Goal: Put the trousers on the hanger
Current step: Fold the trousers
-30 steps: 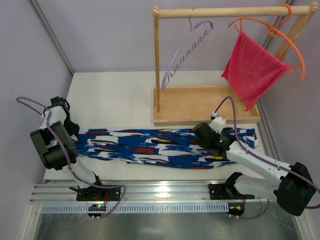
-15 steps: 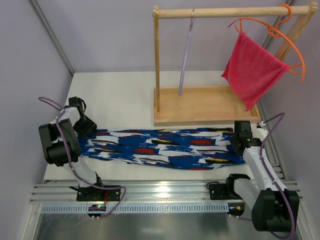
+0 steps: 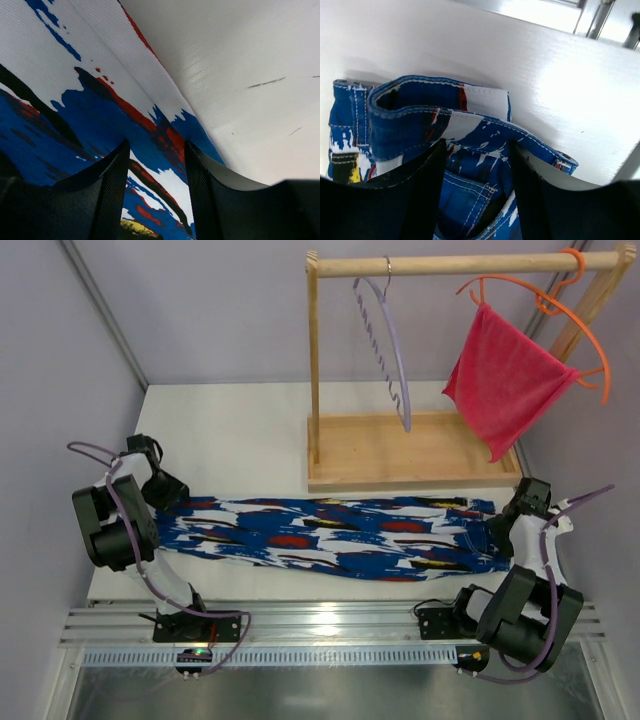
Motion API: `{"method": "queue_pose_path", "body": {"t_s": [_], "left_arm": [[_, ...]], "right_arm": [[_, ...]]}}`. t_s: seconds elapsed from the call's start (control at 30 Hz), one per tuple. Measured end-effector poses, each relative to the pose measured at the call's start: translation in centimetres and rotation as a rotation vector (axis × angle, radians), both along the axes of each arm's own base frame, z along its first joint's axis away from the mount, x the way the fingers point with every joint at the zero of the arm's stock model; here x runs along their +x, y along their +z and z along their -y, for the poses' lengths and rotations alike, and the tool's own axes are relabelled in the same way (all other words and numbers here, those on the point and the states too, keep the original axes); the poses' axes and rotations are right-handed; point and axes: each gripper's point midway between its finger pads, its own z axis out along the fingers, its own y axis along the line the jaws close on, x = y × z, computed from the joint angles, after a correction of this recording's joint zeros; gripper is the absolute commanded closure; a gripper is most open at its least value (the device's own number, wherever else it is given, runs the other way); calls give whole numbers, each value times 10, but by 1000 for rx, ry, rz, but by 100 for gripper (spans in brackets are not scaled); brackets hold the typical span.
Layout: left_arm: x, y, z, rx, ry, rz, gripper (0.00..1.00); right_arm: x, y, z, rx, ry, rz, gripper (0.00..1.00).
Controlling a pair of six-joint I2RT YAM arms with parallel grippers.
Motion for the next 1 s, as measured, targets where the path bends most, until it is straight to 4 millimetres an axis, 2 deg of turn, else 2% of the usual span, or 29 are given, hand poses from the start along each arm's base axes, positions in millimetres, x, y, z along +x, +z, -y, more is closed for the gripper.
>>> {"method": "queue_pose_path", "body": {"t_s": [0.1,0.17,0.3,0.4,0.53,0.73,0.9,1.0], "left_arm": [[1,2,0,3,0,7,51],[3,8,-1,10,2,27,51],[14,33,3,30,12,116,51],[26,47,13,8,18,188,51],[35,43,25,-51,40,235,51],[28,6,45,-161,90,215,53],[41,7,48,-195,98,251,54],[43,8,48,-194,112,256,53]], "right_arm": [[6,14,5,-15,58,1,43],[16,32,12,-40,82,23,43],[38,72,25,-88,79,105,43],[48,85,28,-83,50,138,43],[60,74,28,-9,17,102,43],[77,48,23,88,-2,20,44],[88,29,14,124,18,-42,48],[85,16,12,137,21,-90,57]]}}
